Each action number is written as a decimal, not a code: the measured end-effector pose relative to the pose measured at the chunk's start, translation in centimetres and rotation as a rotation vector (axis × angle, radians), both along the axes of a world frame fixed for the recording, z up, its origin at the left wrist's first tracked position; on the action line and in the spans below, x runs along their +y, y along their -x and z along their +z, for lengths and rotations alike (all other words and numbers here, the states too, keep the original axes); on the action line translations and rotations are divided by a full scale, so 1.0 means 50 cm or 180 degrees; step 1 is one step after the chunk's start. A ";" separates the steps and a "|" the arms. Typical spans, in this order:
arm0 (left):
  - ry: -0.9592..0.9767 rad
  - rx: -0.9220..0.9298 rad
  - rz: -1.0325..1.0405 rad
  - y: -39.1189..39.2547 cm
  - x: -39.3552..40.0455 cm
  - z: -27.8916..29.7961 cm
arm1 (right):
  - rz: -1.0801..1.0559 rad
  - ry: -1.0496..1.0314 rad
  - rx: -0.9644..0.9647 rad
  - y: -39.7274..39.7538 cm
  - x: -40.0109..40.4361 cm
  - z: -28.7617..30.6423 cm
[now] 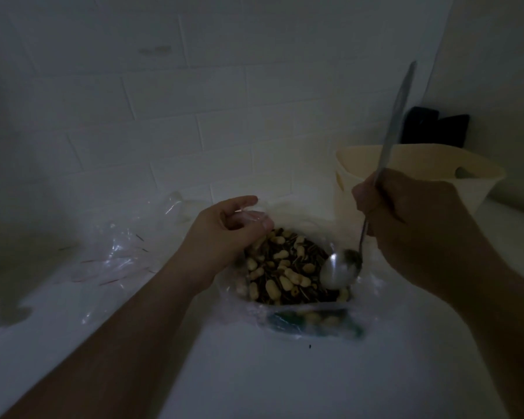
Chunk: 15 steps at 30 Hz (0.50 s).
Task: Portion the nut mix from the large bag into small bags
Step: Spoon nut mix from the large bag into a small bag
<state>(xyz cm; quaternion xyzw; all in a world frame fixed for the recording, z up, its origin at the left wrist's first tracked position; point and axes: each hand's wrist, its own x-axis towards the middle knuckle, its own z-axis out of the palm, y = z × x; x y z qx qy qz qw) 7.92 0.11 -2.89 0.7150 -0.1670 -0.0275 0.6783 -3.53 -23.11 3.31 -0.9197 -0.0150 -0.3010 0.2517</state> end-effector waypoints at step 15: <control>0.0040 0.0038 -0.0128 -0.001 0.000 -0.009 | 0.0411 -0.1483 0.0504 -0.035 0.066 -0.076</control>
